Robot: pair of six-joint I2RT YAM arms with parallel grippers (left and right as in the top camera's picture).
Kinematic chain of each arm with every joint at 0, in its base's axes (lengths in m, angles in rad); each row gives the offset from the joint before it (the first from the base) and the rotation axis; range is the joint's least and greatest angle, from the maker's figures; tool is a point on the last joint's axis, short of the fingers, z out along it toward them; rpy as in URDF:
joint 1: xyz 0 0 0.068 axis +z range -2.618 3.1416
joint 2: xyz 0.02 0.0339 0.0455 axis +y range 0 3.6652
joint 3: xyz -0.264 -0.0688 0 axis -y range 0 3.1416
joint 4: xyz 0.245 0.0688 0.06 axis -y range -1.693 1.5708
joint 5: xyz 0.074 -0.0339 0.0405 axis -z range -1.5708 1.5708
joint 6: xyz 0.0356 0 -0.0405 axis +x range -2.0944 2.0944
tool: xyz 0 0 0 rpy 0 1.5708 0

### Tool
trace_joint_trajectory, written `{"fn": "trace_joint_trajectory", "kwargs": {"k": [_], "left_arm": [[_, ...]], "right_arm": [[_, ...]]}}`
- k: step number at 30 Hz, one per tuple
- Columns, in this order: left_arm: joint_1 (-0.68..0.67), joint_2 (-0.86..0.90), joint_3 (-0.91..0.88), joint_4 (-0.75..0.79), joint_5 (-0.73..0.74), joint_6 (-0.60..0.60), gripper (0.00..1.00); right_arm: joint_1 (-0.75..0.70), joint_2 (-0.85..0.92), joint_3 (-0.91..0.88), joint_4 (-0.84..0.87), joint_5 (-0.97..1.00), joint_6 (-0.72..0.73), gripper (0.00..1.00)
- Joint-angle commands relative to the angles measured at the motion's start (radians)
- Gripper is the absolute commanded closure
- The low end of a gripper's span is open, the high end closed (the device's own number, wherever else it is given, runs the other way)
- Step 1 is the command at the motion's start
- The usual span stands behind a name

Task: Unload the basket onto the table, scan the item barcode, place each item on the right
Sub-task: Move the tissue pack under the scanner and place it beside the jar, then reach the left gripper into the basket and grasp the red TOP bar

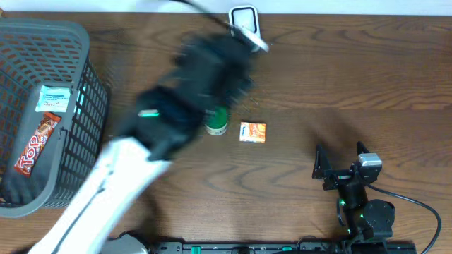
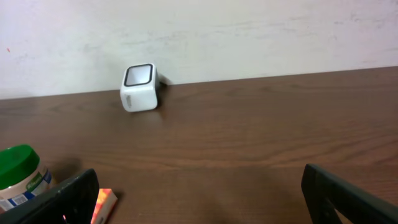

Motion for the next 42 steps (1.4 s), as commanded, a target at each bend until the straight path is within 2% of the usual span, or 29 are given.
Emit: {"fn": "trace_joint_trajectory", "kwargs": {"k": [1,4,7,10,14,16,19,24,31,33,38,42], "left_arm": [[0.296,-0.122,0.008,-0.010,-0.064,-0.337,0.02],[0.565,-0.170,0.008,-0.056,-0.064,-0.579,0.02],[0.792,-0.172,0.004,-0.114,-0.047,-0.722,0.02],[0.940,-0.139,-0.008,-0.190,-0.042,-0.825,0.02],[1.045,-0.061,-0.034,-0.317,-0.043,-1.001,0.02],[1.083,-0.009,-0.058,-0.357,-0.042,-1.126,0.02],[1.116,0.080,-0.087,-0.363,-0.042,-1.252,0.02],[1.129,0.255,-0.089,-0.321,-0.042,-1.275,0.02],[1.130,0.452,-0.089,-0.187,-0.042,-1.281,0.02],[1.131,0.488,-0.089,-0.166,-0.042,-1.340,0.02],[1.137,0.562,-0.089,-0.160,-0.027,-1.587,0.02],[1.138,0.599,-0.089,-0.116,-0.027,-1.631,0.02]], "right_arm": [[0.006,-0.002,-0.002,-0.004,0.002,0.011,0.01],[0.006,-0.002,-0.002,-0.004,0.002,0.011,0.01],[0.006,-0.002,-0.002,-0.004,0.002,0.011,0.01],[0.006,-0.002,-0.002,-0.004,0.002,0.011,0.01],[0.006,-0.002,-0.002,-0.004,0.002,0.011,0.01],[0.006,-0.002,-0.002,-0.004,0.002,0.011,0.01],[0.006,-0.002,-0.002,-0.004,0.002,0.011,0.01],[0.006,-0.002,-0.002,-0.004,0.002,0.011,0.01],[0.006,-0.002,-0.002,-0.004,0.002,0.011,0.01],[0.006,-0.002,-0.002,-0.004,0.002,0.011,0.01],[0.006,-0.002,-0.002,-0.004,0.002,0.011,0.01],[0.006,-0.002,-0.002,-0.004,0.002,0.011,0.01]]}}
